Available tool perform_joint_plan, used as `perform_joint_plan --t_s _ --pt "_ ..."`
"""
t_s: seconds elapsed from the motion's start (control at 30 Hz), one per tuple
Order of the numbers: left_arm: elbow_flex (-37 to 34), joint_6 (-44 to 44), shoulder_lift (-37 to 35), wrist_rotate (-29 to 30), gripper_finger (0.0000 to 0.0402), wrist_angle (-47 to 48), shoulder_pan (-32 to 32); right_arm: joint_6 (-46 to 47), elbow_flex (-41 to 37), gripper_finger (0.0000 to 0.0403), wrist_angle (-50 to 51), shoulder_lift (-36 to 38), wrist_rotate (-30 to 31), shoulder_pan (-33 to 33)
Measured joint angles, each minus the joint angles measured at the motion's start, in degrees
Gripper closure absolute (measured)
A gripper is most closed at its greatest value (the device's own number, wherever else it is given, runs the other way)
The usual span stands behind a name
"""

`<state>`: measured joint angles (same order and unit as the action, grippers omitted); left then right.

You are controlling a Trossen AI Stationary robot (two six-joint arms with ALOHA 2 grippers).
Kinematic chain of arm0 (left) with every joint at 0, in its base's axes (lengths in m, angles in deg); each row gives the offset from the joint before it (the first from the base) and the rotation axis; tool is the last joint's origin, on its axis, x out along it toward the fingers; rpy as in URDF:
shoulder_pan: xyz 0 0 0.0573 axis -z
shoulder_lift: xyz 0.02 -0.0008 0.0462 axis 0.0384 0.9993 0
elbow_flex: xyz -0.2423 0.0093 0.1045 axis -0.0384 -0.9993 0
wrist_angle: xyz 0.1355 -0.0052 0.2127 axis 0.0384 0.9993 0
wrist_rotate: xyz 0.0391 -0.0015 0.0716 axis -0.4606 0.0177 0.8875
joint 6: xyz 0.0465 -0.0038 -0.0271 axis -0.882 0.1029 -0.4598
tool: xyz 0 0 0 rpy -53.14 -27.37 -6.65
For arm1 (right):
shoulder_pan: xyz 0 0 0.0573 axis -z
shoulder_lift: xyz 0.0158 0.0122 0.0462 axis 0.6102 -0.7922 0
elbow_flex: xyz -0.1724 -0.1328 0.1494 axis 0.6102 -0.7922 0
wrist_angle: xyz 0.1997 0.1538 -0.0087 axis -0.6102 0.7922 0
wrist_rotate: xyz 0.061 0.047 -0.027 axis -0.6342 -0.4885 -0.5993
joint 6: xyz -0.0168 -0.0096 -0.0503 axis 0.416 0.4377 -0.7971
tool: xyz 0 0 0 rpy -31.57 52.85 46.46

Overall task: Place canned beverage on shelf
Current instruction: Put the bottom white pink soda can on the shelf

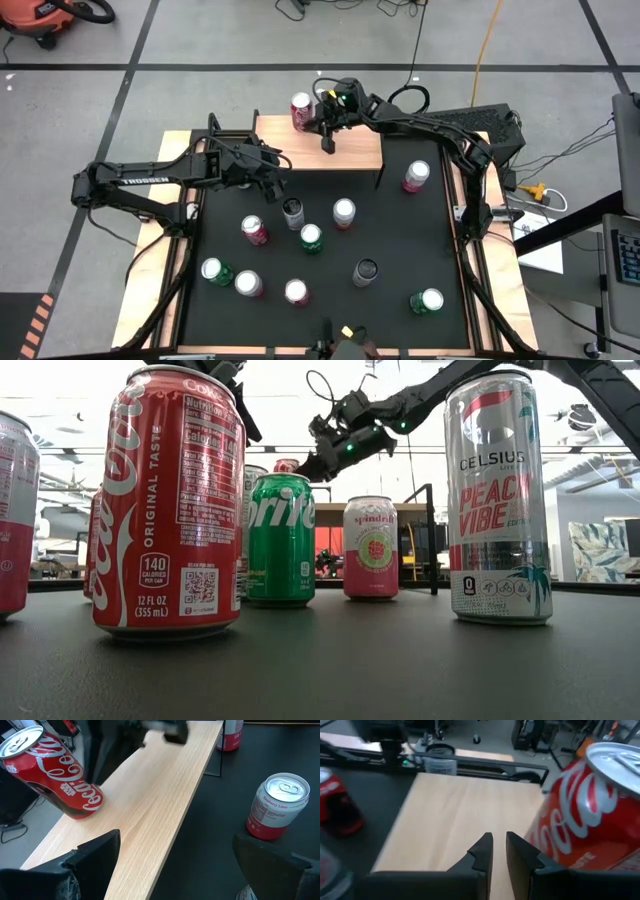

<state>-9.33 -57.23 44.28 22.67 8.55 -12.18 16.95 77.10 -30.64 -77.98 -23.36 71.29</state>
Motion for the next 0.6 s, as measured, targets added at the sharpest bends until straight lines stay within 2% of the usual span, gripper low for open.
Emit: perform_joint_plan --t_s 0.2,0.43,0.6 --pt "0.0 0.07 0.0 0.0 0.002 -0.27 0.0 -0.94 0.0 0.037 12.8 6.96 0.07 -3.09" --pt "0.0 0.14 0.02 0.0 0.002 -0.66 0.0 -3.49 0.04 0.037 37.04 16.09 0.46 -7.93" --pt "0.0 -0.04 0.17 -0.08 0.002 -2.56 0.0 -1.42 -1.49 0.037 48.98 21.23 7.18 -12.62"
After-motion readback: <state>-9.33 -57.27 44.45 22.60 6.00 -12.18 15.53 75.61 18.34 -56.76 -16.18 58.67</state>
